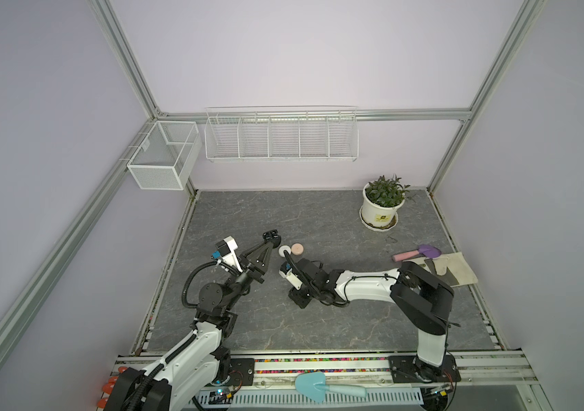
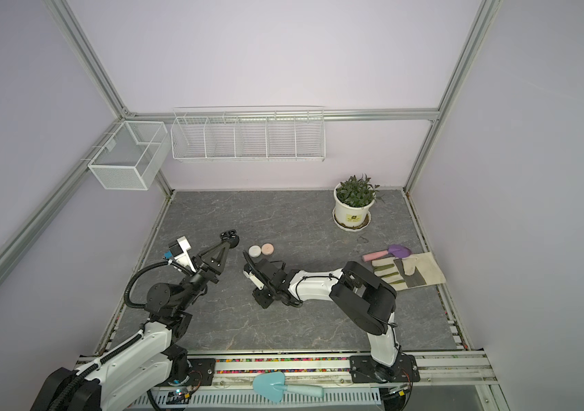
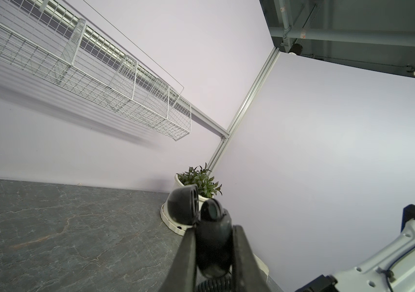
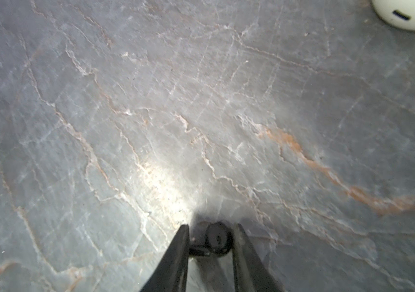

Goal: Insert wireless bluetooth earbuds into charging case
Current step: Pick up the wireless bluetooth earbud from the center of the table.

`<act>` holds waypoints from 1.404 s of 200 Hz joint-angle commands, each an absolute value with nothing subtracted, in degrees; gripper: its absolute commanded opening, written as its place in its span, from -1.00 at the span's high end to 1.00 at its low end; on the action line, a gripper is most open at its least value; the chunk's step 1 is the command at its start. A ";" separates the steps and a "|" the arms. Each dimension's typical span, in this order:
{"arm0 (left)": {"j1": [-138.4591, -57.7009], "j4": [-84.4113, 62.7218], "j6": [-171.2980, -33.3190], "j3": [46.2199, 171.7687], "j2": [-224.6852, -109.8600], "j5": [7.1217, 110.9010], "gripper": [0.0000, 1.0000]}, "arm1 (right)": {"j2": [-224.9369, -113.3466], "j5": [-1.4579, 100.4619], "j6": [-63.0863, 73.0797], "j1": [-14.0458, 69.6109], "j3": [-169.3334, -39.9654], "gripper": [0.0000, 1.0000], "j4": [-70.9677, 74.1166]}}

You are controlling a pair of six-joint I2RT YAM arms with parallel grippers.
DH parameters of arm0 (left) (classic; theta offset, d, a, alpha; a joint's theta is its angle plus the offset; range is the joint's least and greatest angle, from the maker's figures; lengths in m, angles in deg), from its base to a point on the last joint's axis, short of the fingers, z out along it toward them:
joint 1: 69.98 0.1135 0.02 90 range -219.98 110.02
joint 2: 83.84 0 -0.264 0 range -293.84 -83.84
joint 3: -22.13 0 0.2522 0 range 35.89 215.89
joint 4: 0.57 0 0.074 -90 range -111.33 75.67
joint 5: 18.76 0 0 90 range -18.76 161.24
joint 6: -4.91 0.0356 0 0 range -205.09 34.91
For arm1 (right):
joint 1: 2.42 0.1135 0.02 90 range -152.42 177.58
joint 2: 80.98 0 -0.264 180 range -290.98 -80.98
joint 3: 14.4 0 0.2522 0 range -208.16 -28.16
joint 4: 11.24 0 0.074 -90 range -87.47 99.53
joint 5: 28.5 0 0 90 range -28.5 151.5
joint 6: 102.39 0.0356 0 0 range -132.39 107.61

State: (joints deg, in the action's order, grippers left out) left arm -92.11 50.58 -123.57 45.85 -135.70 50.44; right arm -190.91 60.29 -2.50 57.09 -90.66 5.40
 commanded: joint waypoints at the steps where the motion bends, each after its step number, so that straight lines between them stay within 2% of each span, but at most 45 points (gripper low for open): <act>1: -91.80 50.72 -122.62 46.17 -134.82 50.75 1.00 | -191.46 61.06 -2.94 57.78 -88.29 0.39 10.55; 94: -91.80 50.51 -121.84 46.22 -134.63 51.07 1.00 | -189.47 62.14 -2.25 57.75 -88.71 0.55 12.39; 153: -91.82 58.83 -122.77 46.79 -141.21 50.43 1.00 | -186.79 68.37 -2.77 57.20 -91.67 0.64 22.96; 190: -91.82 66.76 -124.84 49.44 -147.94 49.01 1.00 | -183.35 75.79 -3.44 56.08 -94.50 0.65 33.27; 223: -91.86 66.71 -125.17 52.29 -150.69 46.56 1.00 | -178.49 82.54 -3.38 54.85 -96.75 0.69 41.85; 281: -91.93 66.80 -126.67 56.13 -152.92 45.15 1.00 | -167.08 85.21 -5.32 51.70 -99.46 0.70 45.00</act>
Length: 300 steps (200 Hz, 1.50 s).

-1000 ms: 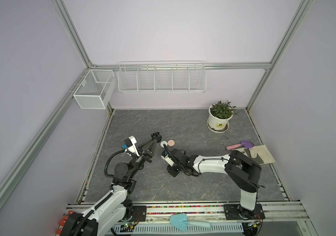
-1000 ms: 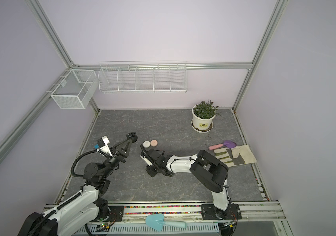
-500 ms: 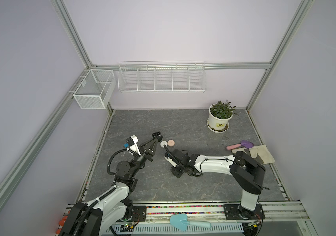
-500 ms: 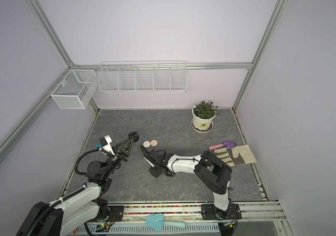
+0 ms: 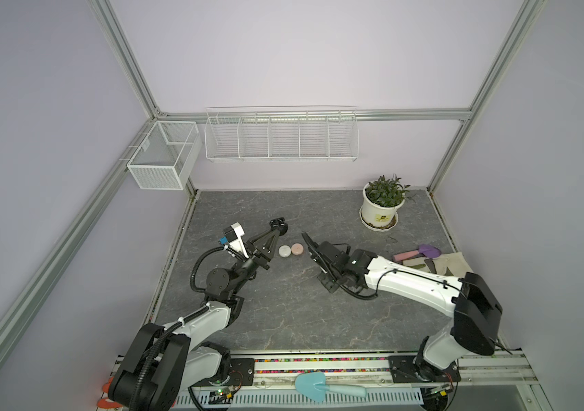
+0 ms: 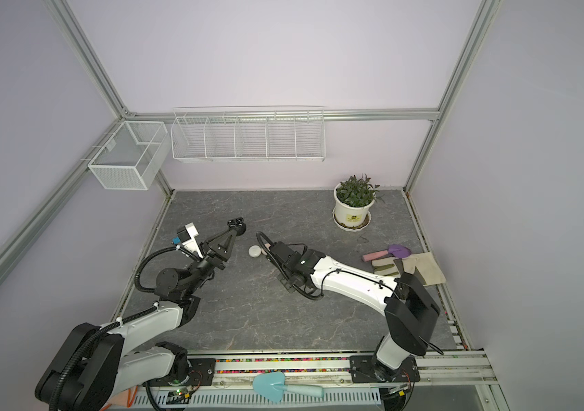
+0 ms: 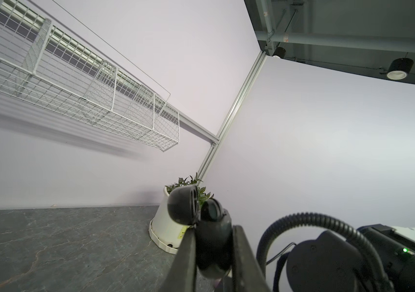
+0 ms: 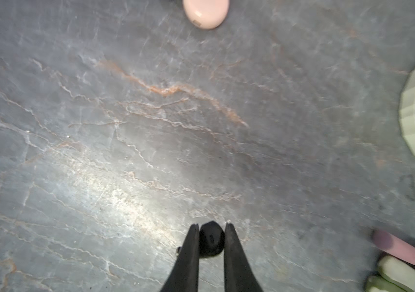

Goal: Insert wireless bluetooth earbuds into charging case
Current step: Pick up the wireless bluetooth earbud from the center of the table, then insert the wireless bluetooth earbud into the charging case.

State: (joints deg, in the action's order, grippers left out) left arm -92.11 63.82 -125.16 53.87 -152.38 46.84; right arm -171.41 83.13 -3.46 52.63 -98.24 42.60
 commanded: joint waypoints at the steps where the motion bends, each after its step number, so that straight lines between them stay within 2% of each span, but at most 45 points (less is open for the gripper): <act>1: -91.94 66.80 -126.71 56.16 -152.92 45.14 1.00 | -166.92 85.17 -5.38 51.66 -99.45 0.70 44.86; 27: -91.89 66.80 -128.18 56.89 -152.95 44.98 1.00 | -161.01 82.00 -6.94 50.09 -97.90 0.70 37.99; 80: -91.87 66.80 -131.06 58.30 -153.02 43.80 1.00 | -153.00 73.48 -15.18 46.84 -93.91 0.74 14.15; 108: -91.94 66.80 -132.48 59.04 -152.97 42.90 1.00 | -154.52 69.20 -20.16 46.13 -95.81 0.87 6.97; 139: -91.95 66.79 -133.76 59.52 -152.71 42.76 1.00 | -156.08 55.82 -20.85 41.67 -94.84 0.87 -4.24; 209: -91.90 66.80 -136.40 61.79 -153.31 41.85 1.00 | -159.68 36.33 -26.33 36.27 -96.19 0.87 -18.60; 262: -91.88 66.88 -138.70 65.34 -154.14 39.35 1.00 | -164.00 22.27 -22.16 31.72 -100.61 0.87 -30.02; 300: -91.91 66.88 -139.33 70.85 -156.70 33.70 1.00 | -168.94 13.32 -12.52 28.90 -101.05 0.87 -53.38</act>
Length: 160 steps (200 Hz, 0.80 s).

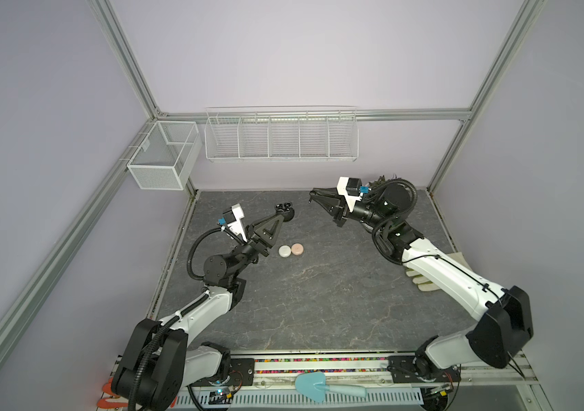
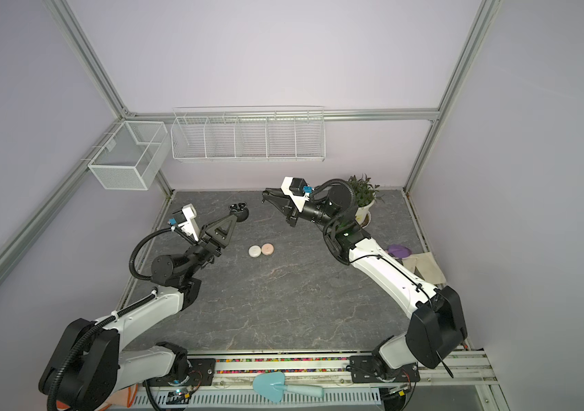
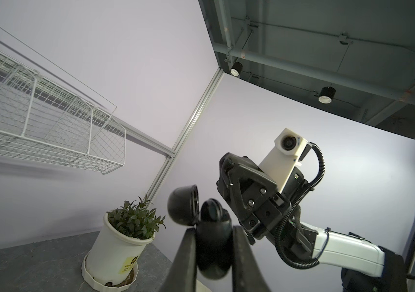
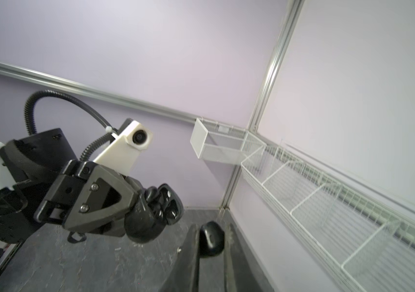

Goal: Insert wireless bluetooth earbuds into charging case
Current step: Insert the wireless bluetooth earbud into the charging case.

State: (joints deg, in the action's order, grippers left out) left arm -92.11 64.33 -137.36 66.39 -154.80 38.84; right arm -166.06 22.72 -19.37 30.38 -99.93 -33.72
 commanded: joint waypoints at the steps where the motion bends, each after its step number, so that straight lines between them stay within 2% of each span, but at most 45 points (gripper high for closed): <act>1: -91.89 66.88 -139.32 71.12 -156.83 33.53 1.00 | -169.17 13.07 -12.28 28.84 -101.08 0.87 -54.12; 21: -91.91 66.86 -140.90 75.35 -159.51 28.16 1.00 | -173.30 9.50 -5.55 27.37 -102.40 0.87 -68.73; 37: -91.90 66.97 -141.93 77.56 -161.19 25.24 1.00 | -175.71 7.29 -2.65 26.43 -104.04 0.87 -75.04; 92: -92.05 66.97 -144.99 82.43 -164.11 17.48 1.00 | -179.99 -5.70 -4.51 23.75 -108.83 0.87 -79.56; 160: -92.59 66.97 -145.97 85.54 -166.69 13.61 1.00 | -183.22 -12.78 -2.85 22.90 -116.78 0.88 -79.56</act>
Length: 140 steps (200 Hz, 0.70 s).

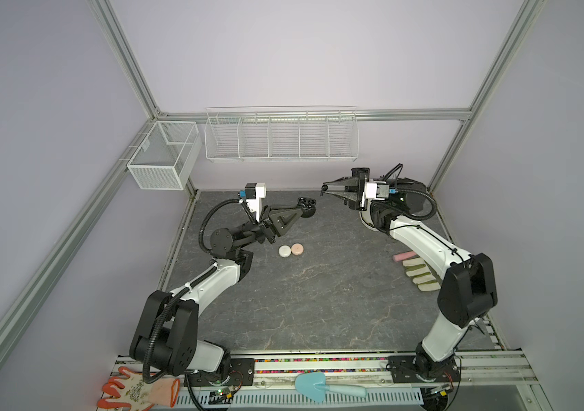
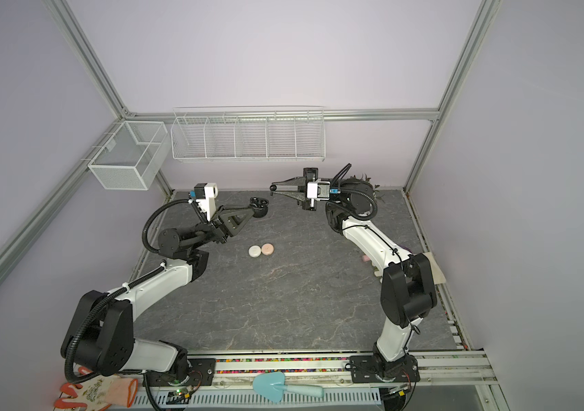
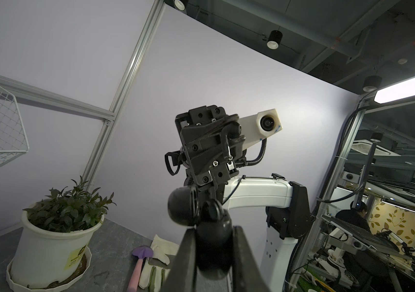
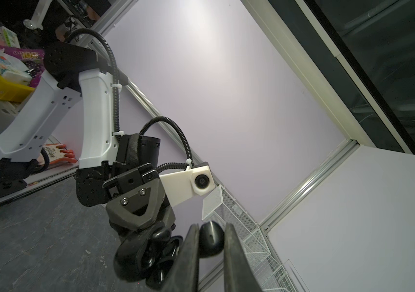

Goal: Insert wireless bluetooth earbuds into charging case
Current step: Insert the wireless bluetooth earbud into the charging case.

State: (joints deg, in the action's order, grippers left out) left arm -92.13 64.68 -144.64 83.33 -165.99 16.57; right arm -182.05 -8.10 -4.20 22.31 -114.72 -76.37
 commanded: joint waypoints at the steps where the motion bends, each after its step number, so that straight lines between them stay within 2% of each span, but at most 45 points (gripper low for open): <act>1: -92.58 66.97 -145.99 85.59 -166.71 13.60 1.00 | -183.30 -12.82 -2.83 22.90 -116.81 0.88 -79.56; 140: -93.13 66.97 -144.95 85.60 -166.17 13.36 1.00 | -185.39 -13.13 -4.63 24.88 -115.53 0.88 -79.65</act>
